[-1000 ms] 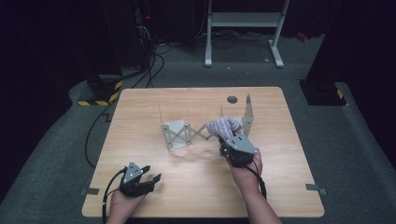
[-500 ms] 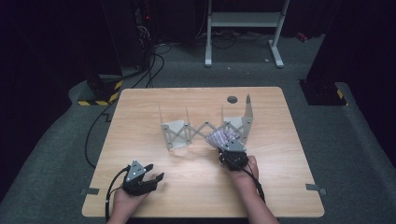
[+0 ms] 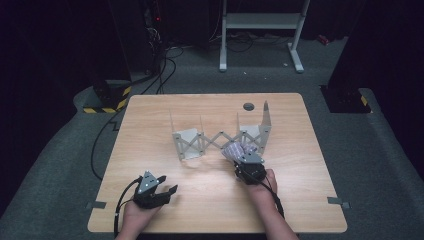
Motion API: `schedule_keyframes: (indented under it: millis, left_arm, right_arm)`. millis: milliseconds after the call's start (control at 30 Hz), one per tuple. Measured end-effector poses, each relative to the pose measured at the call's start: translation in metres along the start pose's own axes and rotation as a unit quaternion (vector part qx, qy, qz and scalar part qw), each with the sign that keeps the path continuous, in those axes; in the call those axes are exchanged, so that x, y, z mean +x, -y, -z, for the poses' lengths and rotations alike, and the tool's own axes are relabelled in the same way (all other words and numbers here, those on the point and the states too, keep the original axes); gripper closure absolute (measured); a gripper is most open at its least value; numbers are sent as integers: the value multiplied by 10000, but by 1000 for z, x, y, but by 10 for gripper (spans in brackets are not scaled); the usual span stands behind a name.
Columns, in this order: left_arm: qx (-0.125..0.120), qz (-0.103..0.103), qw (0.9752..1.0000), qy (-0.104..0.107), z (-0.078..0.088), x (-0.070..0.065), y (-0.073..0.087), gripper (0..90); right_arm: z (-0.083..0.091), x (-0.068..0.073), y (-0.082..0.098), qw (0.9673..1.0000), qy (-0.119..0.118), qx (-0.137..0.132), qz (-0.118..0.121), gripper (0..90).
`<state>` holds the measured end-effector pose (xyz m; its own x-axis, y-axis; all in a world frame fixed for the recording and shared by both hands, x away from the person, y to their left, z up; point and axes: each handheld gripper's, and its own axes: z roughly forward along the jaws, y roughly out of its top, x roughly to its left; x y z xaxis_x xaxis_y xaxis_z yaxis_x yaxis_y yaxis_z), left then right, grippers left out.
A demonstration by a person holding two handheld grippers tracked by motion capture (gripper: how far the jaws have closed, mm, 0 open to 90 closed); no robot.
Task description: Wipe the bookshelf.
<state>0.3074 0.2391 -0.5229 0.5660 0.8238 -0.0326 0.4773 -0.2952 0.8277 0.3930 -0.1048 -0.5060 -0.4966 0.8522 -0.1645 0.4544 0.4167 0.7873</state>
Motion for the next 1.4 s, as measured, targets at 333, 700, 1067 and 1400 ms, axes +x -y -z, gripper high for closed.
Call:
schedule_keyframes:
  millis: [333, 700, 1067, 1400]
  left_arm:
    - [-27, 100, 9998, -167, 14, 8, 9, 396]
    - [-11, 197, 9994, -283, 23, 12, 16, 396]
    - [11, 174, 9996, -242, 20, 10, 14, 395]
    - [1, 97, 9999, -121, 11, 8, 7, 395]
  right_arm:
    - [27, 1, -33, 9962, 74, -871, -8, 614]
    - [29, 22, -52, 9915, -165, -1273, 195, 614]
    - [-17, 34, -26, 9984, -411, -164, 364, 614]
    - [-24, 36, -13, 9984, -395, 91, 398, 614]
